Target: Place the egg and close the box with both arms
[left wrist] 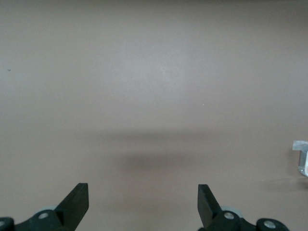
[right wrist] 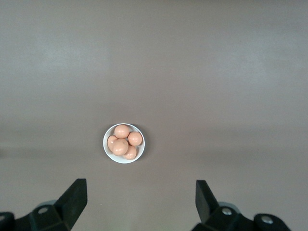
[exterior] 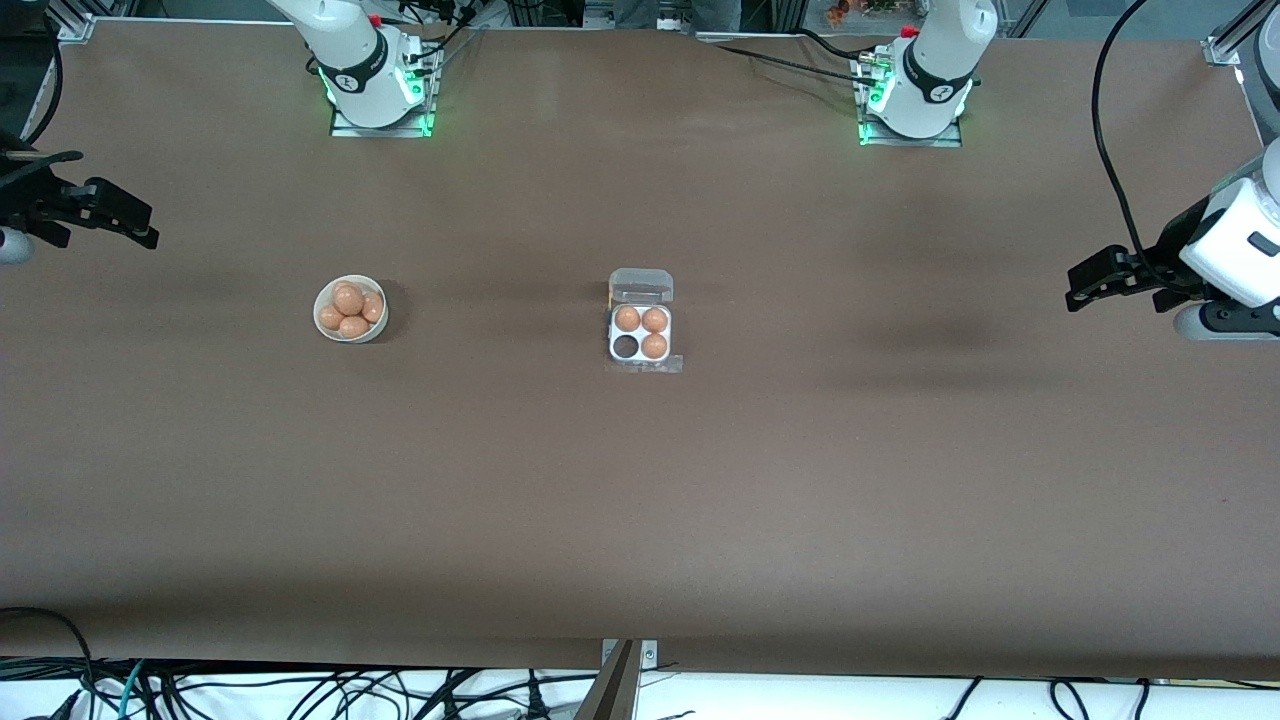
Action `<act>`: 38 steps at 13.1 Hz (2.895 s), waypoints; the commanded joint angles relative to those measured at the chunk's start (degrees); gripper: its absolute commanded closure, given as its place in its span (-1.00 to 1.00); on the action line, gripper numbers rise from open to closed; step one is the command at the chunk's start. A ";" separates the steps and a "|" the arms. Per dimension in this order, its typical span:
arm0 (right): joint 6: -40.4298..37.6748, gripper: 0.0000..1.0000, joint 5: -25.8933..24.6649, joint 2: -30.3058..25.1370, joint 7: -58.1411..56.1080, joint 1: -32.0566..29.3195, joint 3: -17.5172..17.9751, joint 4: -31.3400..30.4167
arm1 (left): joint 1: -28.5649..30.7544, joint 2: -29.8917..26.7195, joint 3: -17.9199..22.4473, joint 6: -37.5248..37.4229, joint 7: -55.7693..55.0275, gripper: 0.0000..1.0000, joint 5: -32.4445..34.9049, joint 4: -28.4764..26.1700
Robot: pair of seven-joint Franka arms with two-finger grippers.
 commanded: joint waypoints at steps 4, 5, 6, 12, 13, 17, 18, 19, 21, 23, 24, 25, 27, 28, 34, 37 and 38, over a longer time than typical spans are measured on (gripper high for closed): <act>-0.10 -1.00 0.42 -0.20 0.45 -0.29 0.50 0.24 | 0.22 0.44 0.03 -0.75 0.32 -1.00 -1.69 2.05; -0.10 -1.00 0.51 -0.20 0.45 -0.29 0.50 0.24 | 0.13 0.44 0.03 -0.75 0.32 -1.00 -1.69 2.05; -0.10 -1.00 0.51 -0.20 0.45 -0.29 0.50 0.24 | 0.22 0.44 0.03 -0.75 0.41 -1.00 -1.69 2.05; -0.10 -1.00 0.42 -0.20 0.45 -0.11 0.58 0.24 | 0.22 0.71 0.03 -0.75 0.32 -1.00 -1.61 1.97; -0.10 -1.00 0.42 -0.20 0.45 -0.11 0.50 0.24 | 0.31 0.71 0.12 -0.75 0.32 -1.00 -1.69 2.05; -0.10 -1.00 0.42 -0.20 0.45 -0.11 0.50 0.24 | 0.40 0.71 0.12 -0.75 0.23 -1.00 -1.60 2.14; -0.10 -1.00 0.51 -0.20 0.45 -0.11 0.50 0.24 | 0.40 0.71 0.12 -0.75 0.23 -1.00 -1.60 2.14; -0.10 -1.00 0.51 -0.20 0.45 -0.11 0.50 0.24 | 0.40 0.71 0.12 -0.75 0.23 -1.00 -1.52 2.14; -0.01 -1.00 0.51 -0.11 0.45 0.06 0.58 0.16 | 0.40 0.71 0.21 -0.75 0.32 -1.00 -1.43 2.23; 0.34 -1.00 0.42 1.29 0.45 1.11 0.67 0.16 | 0.40 0.71 0.21 -0.75 0.32 -1.00 -1.34 2.14; 0.26 -1.00 0.42 2.16 0.28 1.38 0.67 -0.02 | 0.40 0.71 0.12 -0.75 0.32 -1.00 -1.43 2.14; 0.26 -1.00 0.42 3.65 -0.25 2.51 0.67 0.07 | 0.40 0.71 0.12 -0.75 0.23 -1.00 -1.43 2.14; -0.18 -1.00 0.51 6.90 -0.34 3.75 0.67 0.24 | 0.40 0.88 0.12 -0.75 0.23 -1.00 -1.43 2.05; -0.36 -1.00 0.60 8.83 -0.34 4.45 0.67 0.07 | 0.40 0.88 0.12 -0.75 0.23 -1.00 -1.43 1.97; 0.87 -1.00 3.93 21.75 -0.43 5.25 0.67 -1.34 | 0.40 1.32 0.12 -0.75 0.23 -1.00 -1.52 1.79; 2.97 -1.00 4.20 25.28 -0.43 5.25 0.58 -3.08 | 0.40 1.32 0.12 -0.75 0.23 -1.00 -1.52 1.79; 4.46 -1.00 4.20 25.03 -0.43 5.16 0.58 -5.44 | 0.40 1.32 0.12 -0.75 0.23 -1.00 -1.52 1.79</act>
